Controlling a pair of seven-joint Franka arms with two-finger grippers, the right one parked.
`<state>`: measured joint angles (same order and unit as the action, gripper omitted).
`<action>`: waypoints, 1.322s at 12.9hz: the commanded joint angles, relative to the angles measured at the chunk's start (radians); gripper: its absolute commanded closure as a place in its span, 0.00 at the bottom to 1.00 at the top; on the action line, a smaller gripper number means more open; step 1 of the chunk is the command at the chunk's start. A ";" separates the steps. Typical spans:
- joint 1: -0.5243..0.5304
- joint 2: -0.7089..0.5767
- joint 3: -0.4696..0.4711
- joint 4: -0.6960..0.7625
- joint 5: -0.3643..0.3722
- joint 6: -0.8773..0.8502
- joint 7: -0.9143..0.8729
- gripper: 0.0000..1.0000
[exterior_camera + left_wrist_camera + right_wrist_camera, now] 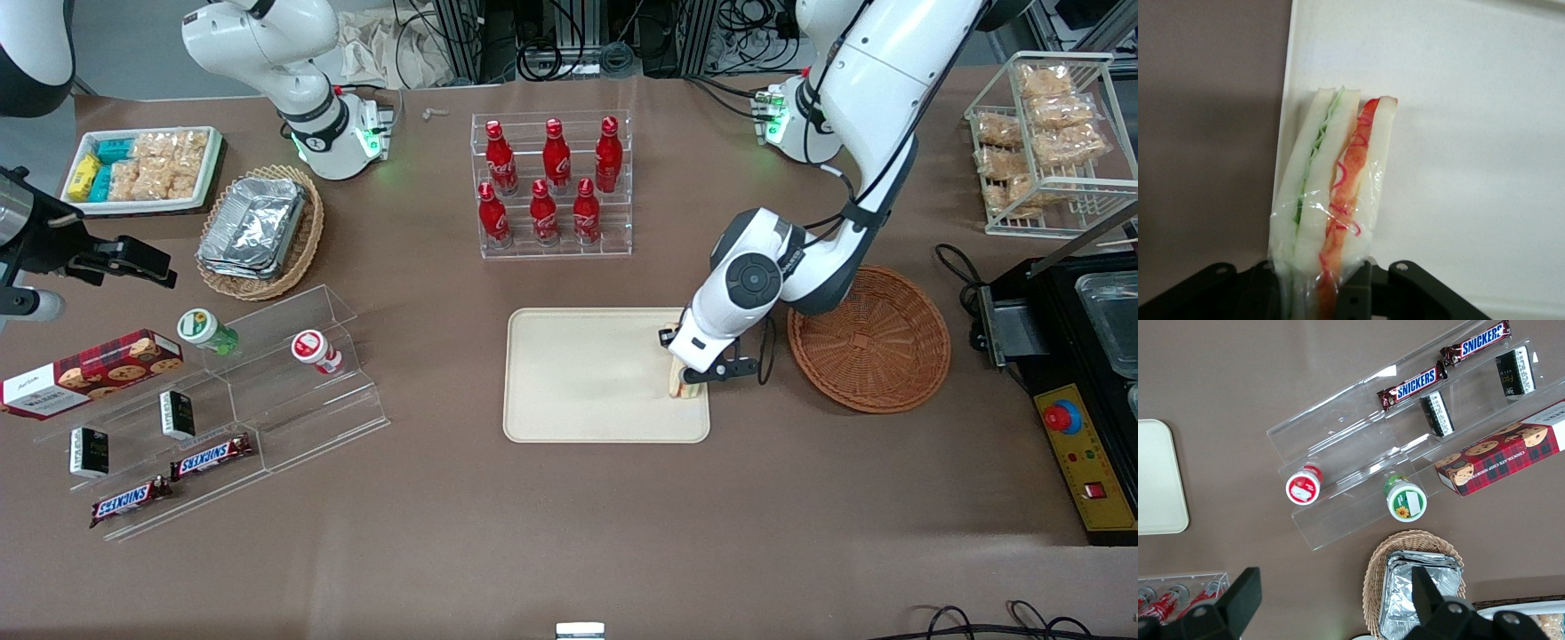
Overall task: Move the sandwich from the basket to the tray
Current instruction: 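Lower the sandwich onto the tray and open the left gripper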
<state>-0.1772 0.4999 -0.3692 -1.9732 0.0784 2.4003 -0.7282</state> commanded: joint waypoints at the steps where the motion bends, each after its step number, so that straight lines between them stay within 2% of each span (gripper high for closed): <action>1: -0.021 0.041 0.003 0.039 0.073 0.003 -0.083 0.64; 2: -0.022 0.048 0.003 0.046 0.079 0.003 -0.088 0.42; 3: -0.024 0.060 0.003 0.053 0.080 0.005 -0.088 0.39; 5: -0.025 0.065 0.003 0.060 0.083 0.005 -0.085 0.01; 9: -0.022 0.043 0.003 0.079 0.093 -0.016 -0.091 0.00; 11: -0.018 -0.001 0.001 0.147 0.080 -0.166 -0.097 0.00; 13: -0.005 -0.026 0.001 0.293 0.073 -0.467 -0.064 0.00; 14: 0.014 -0.044 0.001 0.328 0.048 -0.545 -0.028 0.00; 17: 0.100 -0.222 0.022 0.274 -0.032 -0.570 0.108 0.00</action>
<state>-0.1245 0.3945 -0.3624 -1.6409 0.0966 1.8540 -0.7058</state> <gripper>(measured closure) 0.000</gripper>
